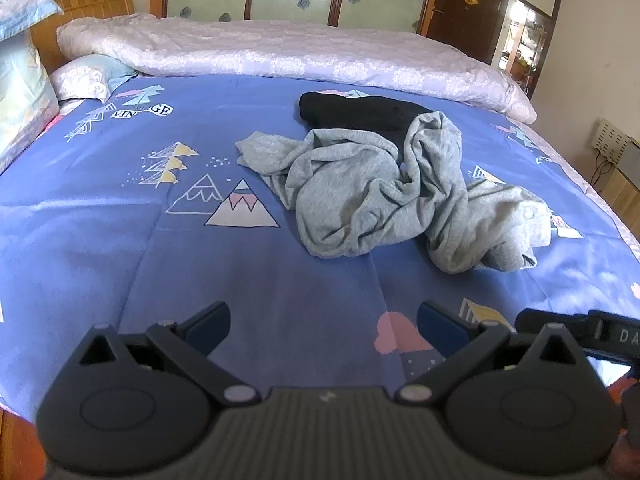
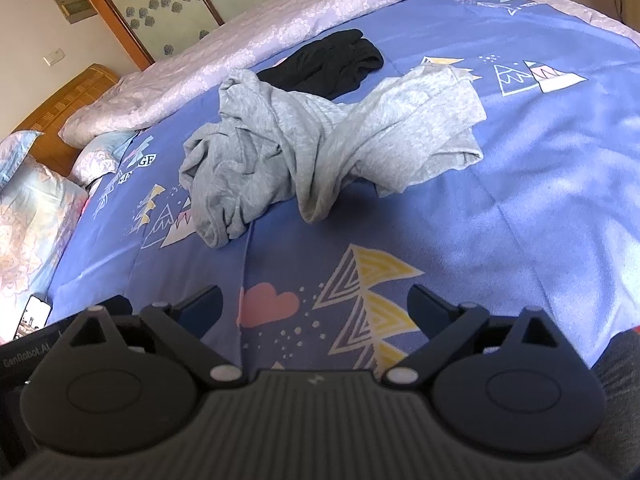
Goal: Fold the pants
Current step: 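Move both grippers toward the grey garment pile on the bed, then grasp the grey garment with the right gripper and lift it up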
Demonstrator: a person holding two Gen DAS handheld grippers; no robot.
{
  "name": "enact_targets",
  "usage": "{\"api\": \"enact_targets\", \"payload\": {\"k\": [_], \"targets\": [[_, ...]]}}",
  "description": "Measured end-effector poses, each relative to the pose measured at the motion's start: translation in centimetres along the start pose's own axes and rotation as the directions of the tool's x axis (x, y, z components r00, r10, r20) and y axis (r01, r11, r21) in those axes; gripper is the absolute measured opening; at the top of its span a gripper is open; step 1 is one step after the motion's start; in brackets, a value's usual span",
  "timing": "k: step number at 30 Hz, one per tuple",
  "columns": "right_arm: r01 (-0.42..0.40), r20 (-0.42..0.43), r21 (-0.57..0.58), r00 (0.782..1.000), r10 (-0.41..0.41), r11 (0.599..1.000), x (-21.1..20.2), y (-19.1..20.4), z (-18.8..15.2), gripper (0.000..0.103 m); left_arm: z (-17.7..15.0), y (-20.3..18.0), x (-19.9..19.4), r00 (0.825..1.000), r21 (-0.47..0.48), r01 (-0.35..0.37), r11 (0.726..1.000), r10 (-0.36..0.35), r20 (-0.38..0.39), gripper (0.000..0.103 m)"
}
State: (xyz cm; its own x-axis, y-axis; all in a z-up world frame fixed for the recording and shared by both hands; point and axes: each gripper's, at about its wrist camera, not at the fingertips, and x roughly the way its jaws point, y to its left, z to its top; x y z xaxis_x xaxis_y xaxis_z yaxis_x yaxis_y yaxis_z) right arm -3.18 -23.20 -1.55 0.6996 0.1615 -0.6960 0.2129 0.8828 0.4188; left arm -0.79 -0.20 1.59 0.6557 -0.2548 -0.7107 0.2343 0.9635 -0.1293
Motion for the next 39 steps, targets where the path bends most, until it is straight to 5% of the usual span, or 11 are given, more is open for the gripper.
{"api": "enact_targets", "payload": {"k": [8, 15, 18, 20, 23, 29, 34, 37, 39], "targets": [[0.007, 0.017, -0.004, 1.000, -0.007, 1.000, -0.2, -0.1, 0.1, 0.099, 0.4, -0.1, 0.2, 1.000, 0.019, -0.014, 1.000, 0.014, 0.007, 0.103], [0.021, 0.036, -0.002, 0.999, -0.021, 1.000, -0.2, -0.4, 0.3, 0.094, 2.1, -0.6, 2.4, 0.995, 0.095, -0.099, 0.991, 0.101, -0.017, 0.103], [0.028, 0.051, 0.005, 0.998, -0.028, 1.000, -0.1, -0.9, 0.5, 0.083, 2.7, -0.8, 3.1, 0.994, 0.102, -0.104, 0.989, 0.106, -0.021, 0.103], [0.019, 0.044, 0.016, 0.999, -0.019, 1.000, 0.1, -1.3, 0.5, 0.058, 2.9, -1.1, 3.5, 0.993, 0.119, -0.114, 0.986, 0.117, -0.018, 0.103], [0.004, 0.017, 0.013, 1.000, -0.004, 1.000, 0.8, -1.7, 0.5, 0.039, 3.0, -1.4, 4.1, 0.991, 0.133, -0.123, 0.983, 0.128, -0.028, 0.103], [0.016, 0.059, -0.020, 0.998, -0.015, 1.000, 1.7, -2.2, 1.8, 0.042, 3.5, -0.2, 4.7, 0.993, 0.083, -0.107, 0.991, 0.111, -0.042, 0.103], [-0.007, 0.081, 0.038, 0.997, 0.004, 0.999, 3.9, -3.9, 4.3, 0.081, 4.9, 0.5, 5.3, 0.992, 0.062, -0.110, 0.992, 0.114, -0.052, 0.103], [-0.052, 0.056, 0.108, 0.997, 0.046, 0.993, 6.8, -5.0, 6.0, 0.082, 5.7, 0.9, 5.6, 0.992, 0.030, -0.112, 0.993, 0.114, -0.061, 0.103], [-0.075, 0.034, 0.176, 0.997, 0.070, 0.982, 8.9, -5.7, 7.2, 0.066, 6.1, 1.1, 5.9, 0.991, 0.012, -0.113, 0.994, 0.113, -0.065, 0.103]]}}
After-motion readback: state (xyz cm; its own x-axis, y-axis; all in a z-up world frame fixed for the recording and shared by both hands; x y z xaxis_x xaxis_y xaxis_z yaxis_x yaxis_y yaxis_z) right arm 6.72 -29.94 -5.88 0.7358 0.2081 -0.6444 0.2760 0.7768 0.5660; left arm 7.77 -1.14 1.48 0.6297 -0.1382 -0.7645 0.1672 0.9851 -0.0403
